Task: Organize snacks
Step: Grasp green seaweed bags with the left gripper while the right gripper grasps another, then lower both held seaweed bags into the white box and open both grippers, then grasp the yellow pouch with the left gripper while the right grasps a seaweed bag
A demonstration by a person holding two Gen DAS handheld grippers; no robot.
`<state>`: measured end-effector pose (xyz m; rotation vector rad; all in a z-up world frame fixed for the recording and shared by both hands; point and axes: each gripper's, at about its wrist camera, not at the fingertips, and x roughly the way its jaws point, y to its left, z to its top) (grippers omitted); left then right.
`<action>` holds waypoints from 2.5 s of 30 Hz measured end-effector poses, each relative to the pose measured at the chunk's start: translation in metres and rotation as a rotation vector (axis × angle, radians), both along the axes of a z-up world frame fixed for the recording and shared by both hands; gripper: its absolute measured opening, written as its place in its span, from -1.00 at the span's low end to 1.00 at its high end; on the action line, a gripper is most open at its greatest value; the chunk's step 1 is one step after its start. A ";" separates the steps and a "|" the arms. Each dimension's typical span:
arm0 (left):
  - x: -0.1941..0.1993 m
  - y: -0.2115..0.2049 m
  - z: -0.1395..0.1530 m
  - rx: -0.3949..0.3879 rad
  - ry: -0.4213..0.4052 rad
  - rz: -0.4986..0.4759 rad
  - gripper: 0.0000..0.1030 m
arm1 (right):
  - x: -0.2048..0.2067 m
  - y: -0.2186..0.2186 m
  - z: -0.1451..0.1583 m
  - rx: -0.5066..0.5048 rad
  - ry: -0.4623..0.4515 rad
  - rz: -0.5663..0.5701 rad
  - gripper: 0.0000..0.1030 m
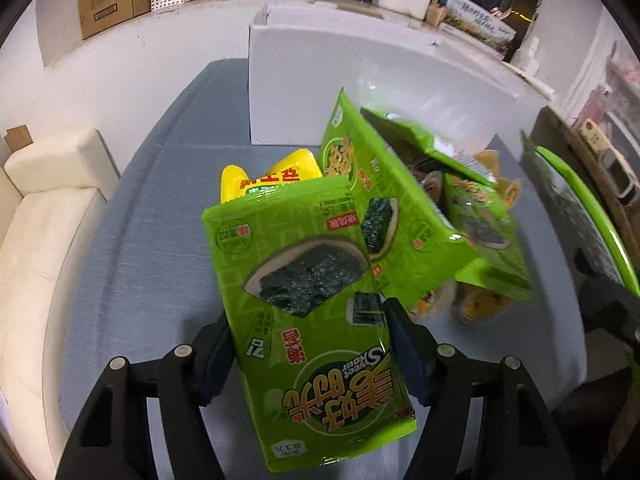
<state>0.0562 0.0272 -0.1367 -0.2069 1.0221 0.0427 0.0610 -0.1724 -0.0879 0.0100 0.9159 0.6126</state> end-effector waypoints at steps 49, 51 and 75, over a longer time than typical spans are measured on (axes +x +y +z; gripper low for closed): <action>0.113 0.038 0.147 0.227 -0.358 -0.102 1.00 | 0.159 0.000 0.097 0.025 -0.117 -0.175 1.00; 0.078 0.040 0.150 0.202 -0.371 -0.101 1.00 | 0.129 -0.001 0.104 -0.019 -0.177 -0.162 1.00; -0.043 0.038 0.060 -0.010 -0.239 0.003 1.00 | 0.042 0.053 -0.011 -0.005 0.007 0.054 1.00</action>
